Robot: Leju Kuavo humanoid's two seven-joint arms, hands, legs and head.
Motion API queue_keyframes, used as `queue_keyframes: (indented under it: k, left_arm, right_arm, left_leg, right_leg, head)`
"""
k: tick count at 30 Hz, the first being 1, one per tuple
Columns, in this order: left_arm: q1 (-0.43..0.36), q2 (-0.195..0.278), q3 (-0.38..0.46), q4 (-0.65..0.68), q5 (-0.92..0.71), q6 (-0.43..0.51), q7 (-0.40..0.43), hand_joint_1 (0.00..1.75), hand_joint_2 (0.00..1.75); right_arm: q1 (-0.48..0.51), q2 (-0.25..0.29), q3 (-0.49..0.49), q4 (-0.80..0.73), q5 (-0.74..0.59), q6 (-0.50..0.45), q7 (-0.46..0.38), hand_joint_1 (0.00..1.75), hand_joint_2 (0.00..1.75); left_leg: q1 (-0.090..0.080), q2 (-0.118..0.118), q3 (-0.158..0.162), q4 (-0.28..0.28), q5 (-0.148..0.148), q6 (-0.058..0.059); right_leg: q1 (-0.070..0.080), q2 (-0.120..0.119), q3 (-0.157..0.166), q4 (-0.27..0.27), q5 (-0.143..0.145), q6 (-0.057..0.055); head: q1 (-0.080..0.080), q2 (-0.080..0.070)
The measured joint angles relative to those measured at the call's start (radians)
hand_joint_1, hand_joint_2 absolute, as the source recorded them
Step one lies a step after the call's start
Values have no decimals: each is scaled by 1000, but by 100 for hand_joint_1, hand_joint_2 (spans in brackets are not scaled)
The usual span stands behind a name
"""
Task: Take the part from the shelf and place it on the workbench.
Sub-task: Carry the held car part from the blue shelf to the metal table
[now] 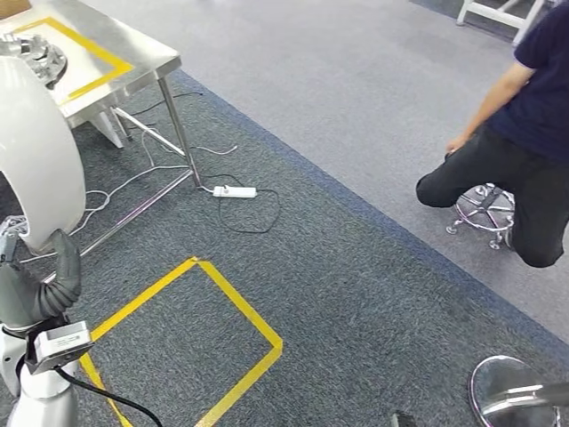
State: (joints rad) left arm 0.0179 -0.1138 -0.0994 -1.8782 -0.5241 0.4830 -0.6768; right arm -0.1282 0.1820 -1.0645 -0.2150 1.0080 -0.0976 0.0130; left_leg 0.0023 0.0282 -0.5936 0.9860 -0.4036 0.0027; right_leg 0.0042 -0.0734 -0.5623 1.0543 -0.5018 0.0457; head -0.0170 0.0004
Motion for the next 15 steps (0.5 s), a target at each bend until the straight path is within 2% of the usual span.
queue_keyframes:
  k: [2, 3, 4, 5, 6, 7, 9, 10, 11, 13, 14, 15]
  left_arm:
    - [-1, -1, 0, 0, 0, -1, 0, 175, 175]
    - [-1, -1, 0, 0, 1, -2, 0, 175, 175]
    - [0, -1, 0, 0, 1, -3, 0, 175, 175]
    - [0, -1, 0, 0, 1, -4, 0, 175, 175]
    - [1, -1, 0, 0, 1, -4, 0, 175, 175]
    - [0, -1, 0, 0, 1, -4, 0, 175, 175]
    - [0, -1, 0, 0, 1, -5, 0, 175, 175]
    - [-1, -1, 0, 0, 1, -5, 0, 175, 175]
    - [-1, -1, 0, 0, 1, -5, 0, 175, 175]
    - [0, -1, 0, 0, 0, -5, 0, 175, 175]
    - [1, -1, 0, 0, 0, -5, 0, 175, 175]
    - [-1, 0, 0, 0, 0, -5, 0, 175, 175]
  right_arm:
    - [1, 0, 1, 0, 0, 0, 0, 0, 0]
    - [2, 0, 1, 0, 0, 0, 0, 0, 0]
    - [4, 0, 1, 0, 0, 0, 0, 0, 0]
    - [5, 0, 2, 0, 0, 0, 1, 0, 0]
    - [6, 0, 2, 0, 0, 0, 1, 0, 0]
    - [6, 0, 2, 0, 1, 0, 2, 0, 0]
    - [5, 0, 3, 0, 1, 0, 2, 0, 0]
    - [5, 0, 3, 0, 1, 0, 2, 0, 0]
    - [5, 0, 3, 0, 1, 0, 2, 0, 0]
    - [4, -1, 3, 0, 1, 0, 2, 0, 0]
    - [4, -1, 4, 0, 1, 0, 2, 0, 0]
    - [4, -1, 4, 0, 1, 0, 2, 0, 0]
  left_leg:
    - [4, -23, -1, -1, 2, 9]
    - [4, -36, -2, -1, 2, 11]
    - [5, -50, -2, 0, 3, 11]
    - [5, -64, -2, 0, 3, 11]
    - [6, -78, -1, 1, 4, 10]
    - [8, -92, 0, 1, 4, 8]
    - [9, -117, -3, 6, 5, -1]
    - [9, -127, -7, 7, 7, -7]
    - [10, -137, -11, 7, 9, -14]
    - [13, -151, -18, 4, 16, -27]
    - [12, -138, -22, 9, 12, -33]
    - [11, -114, -32, 29, -3, -37]
  right_leg:
    - [-3, 54, -55, 120, -61, 7]
    - [-4, 65, -91, 192, -90, 9]
    - [-4, 69, -118, 242, -103, 9]
    - [-5, 70, -129, 258, -97, 9]
    - [-6, 72, -120, 231, -71, 9]
    - [-8, 80, -94, 170, -32, 8]
    - [-16, 123, -33, 32, 25, 8]
    - [-18, 140, -13, -9, 36, 7]
    - [-19, 151, -4, -27, 36, 4]
    - [-17, 136, -1, -29, 39, -7]
    - [-16, 126, -1, -31, 42, -14]
    - [-17, 114, 0, -33, 44, -21]
  head:
    - [6, 0]
    - [7, 0]
    - [7, 0]
    - [7, 0]
    - [7, 0]
    - [7, 0]
    - [7, 0]
    - [7, 0]
    - [6, 0]
    - [6, 0]
    - [5, 0]
    - [2, 0]
